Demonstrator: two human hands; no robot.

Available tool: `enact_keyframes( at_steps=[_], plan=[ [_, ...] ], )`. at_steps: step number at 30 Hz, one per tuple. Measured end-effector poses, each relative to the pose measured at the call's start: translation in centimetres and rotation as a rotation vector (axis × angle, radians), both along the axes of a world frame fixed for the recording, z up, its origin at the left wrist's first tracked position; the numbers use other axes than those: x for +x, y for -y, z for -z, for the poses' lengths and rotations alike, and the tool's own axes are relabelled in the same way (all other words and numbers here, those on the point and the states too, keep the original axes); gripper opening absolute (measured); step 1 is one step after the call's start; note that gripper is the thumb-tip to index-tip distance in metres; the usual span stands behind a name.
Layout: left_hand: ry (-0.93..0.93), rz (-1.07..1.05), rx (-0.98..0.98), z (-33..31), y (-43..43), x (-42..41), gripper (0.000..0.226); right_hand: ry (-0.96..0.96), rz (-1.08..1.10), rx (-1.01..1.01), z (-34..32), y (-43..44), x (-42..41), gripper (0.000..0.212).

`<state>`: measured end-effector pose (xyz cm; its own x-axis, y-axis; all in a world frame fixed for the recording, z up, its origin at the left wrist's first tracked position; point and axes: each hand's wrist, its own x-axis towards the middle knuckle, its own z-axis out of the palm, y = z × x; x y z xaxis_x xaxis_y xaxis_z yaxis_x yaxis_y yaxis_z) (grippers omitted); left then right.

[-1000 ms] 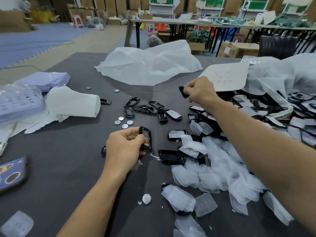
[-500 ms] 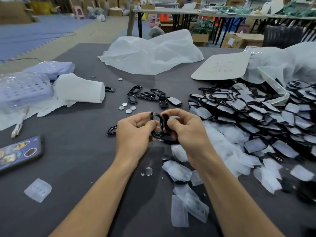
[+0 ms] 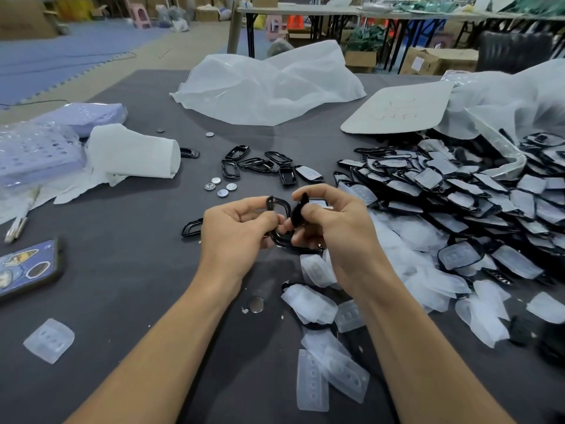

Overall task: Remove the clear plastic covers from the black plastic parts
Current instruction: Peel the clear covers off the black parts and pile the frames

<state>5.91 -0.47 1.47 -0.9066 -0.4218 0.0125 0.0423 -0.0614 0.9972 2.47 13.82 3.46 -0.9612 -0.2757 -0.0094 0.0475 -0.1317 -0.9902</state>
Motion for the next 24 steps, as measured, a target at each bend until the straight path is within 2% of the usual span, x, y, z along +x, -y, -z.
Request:
enact_keyframes(
  at_steps=[6, 10, 14, 19, 22, 24],
  plan=[
    [0.029, 0.033, 0.114, -0.2, -0.1, 0.1, 0.022, 0.069, 0.060, -0.065, -0.3, 0.1, 0.3, 0.017],
    [0.031, 0.059, 0.153, -0.2, -0.1, 0.1, 0.022, 0.035, 0.115, -0.056, -0.4, 0.0, 0.3, 0.015],
    [0.029, 0.001, 0.136, -0.1, -0.3, 0.1, 0.022, -0.001, 0.221, -0.064, -0.4, -0.6, 0.2, 0.016],
    [0.031, -0.059, 0.043, 0.4, -0.4, 0.0, 0.018, -0.070, 0.264, 0.044, 0.3, 0.2, 0.8, 0.017],
    [-0.029, -0.016, 0.061, 0.7, -0.7, 0.2, 0.015, -0.070, 0.253, 0.080, 0.4, 1.1, 1.4, 0.012],
    [-0.063, 0.011, 0.029, 0.6, -0.8, 0.3, 0.021, -0.098, 0.259, 0.138, 0.5, 1.3, 1.6, 0.010]
  ],
)
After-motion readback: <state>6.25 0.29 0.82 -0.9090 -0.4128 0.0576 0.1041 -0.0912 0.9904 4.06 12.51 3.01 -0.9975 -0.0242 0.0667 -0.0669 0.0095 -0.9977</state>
